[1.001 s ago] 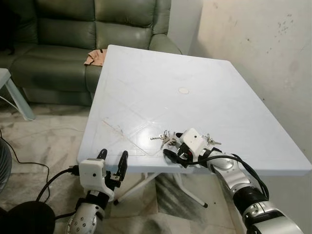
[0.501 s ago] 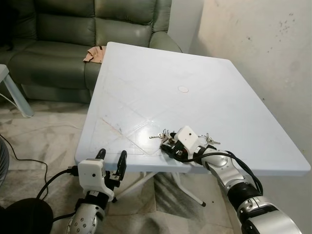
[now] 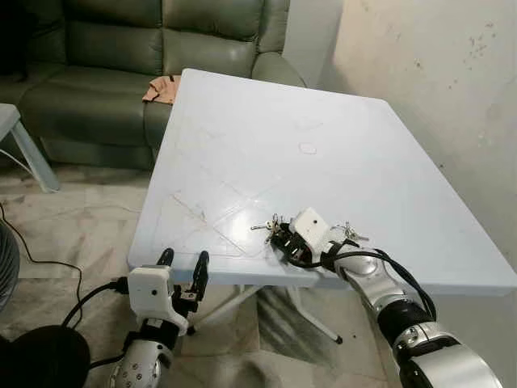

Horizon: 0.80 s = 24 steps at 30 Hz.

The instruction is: Hang keys on a hook

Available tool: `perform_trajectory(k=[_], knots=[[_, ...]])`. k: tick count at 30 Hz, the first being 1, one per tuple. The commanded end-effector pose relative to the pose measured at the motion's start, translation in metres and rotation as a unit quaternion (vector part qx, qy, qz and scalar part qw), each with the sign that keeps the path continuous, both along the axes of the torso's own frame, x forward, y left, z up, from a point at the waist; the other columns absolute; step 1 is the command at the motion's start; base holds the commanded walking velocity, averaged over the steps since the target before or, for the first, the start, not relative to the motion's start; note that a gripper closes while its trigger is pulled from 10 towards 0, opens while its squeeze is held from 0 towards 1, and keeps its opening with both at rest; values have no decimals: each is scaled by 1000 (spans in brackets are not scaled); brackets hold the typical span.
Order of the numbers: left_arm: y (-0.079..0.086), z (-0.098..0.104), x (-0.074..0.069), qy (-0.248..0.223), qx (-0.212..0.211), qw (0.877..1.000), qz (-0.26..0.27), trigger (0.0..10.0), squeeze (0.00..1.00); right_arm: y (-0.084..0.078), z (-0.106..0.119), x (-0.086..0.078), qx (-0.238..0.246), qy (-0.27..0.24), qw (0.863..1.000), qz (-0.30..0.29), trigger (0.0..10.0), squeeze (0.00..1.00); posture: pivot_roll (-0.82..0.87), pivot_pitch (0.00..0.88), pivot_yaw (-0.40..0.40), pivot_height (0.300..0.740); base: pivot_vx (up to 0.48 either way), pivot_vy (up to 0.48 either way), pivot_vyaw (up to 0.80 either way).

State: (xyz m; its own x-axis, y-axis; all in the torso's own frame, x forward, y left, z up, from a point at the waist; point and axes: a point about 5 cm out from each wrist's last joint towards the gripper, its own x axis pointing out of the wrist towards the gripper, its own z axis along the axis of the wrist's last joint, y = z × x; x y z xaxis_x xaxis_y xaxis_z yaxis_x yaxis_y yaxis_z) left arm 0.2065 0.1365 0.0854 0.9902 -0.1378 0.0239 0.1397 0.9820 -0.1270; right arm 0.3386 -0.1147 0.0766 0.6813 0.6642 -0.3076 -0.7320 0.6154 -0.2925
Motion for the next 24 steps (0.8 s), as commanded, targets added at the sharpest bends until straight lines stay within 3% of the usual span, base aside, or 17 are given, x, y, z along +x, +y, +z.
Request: perform_trajectory(k=[1, 17, 24], knots=[[-4, 3, 0, -2, -1, 1000, -5, 10000, 0, -9, 2, 2, -11, -2, 1000, 0, 10000, 0, 37, 52, -162, 732, 0, 0, 0], [-5, 3, 1, 0, -2, 1000, -11, 10000, 0, -20, 7, -1, 54, 11, 998, 28, 10000, 0, 33, 48, -156, 732, 0, 0, 0], [-6, 3, 2, -1, -3, 1000, -13, 10000, 0, -21, 5, -1, 55, 20, 998, 24, 10000, 0, 33, 44, -154, 732, 0, 0, 0]])
